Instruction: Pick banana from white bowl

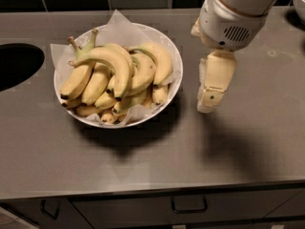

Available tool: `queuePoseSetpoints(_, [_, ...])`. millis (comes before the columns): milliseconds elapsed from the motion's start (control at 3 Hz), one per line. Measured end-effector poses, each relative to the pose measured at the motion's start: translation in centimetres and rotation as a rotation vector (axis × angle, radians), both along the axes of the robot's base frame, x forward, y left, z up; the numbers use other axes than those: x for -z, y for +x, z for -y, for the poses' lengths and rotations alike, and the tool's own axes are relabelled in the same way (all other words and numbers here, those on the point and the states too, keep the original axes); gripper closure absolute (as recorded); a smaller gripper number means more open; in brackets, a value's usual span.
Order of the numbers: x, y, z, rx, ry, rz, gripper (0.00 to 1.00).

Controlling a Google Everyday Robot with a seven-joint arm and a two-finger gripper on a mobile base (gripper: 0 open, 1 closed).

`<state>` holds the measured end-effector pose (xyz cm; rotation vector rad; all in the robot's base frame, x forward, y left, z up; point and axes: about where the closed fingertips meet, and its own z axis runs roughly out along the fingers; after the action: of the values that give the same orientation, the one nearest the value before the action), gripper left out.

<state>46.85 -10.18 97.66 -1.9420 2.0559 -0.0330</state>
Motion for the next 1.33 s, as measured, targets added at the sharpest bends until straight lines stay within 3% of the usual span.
queuePoseSetpoints(333, [2.79,2.53,-3.98,0.106,0.076,-0.051,0.0])
queuePoseSetpoints(667, [2.59,2.57,-4.05,0.186,0.098,-0.062,0.0])
queuePoseSetpoints(1000, [2.59,2.57,-4.05,0.186,0.098,-0.061,0.0])
queuePoseSetpoints(1333, [2.6,2.58,-4.7,0.23,0.128,-0.071,0.0])
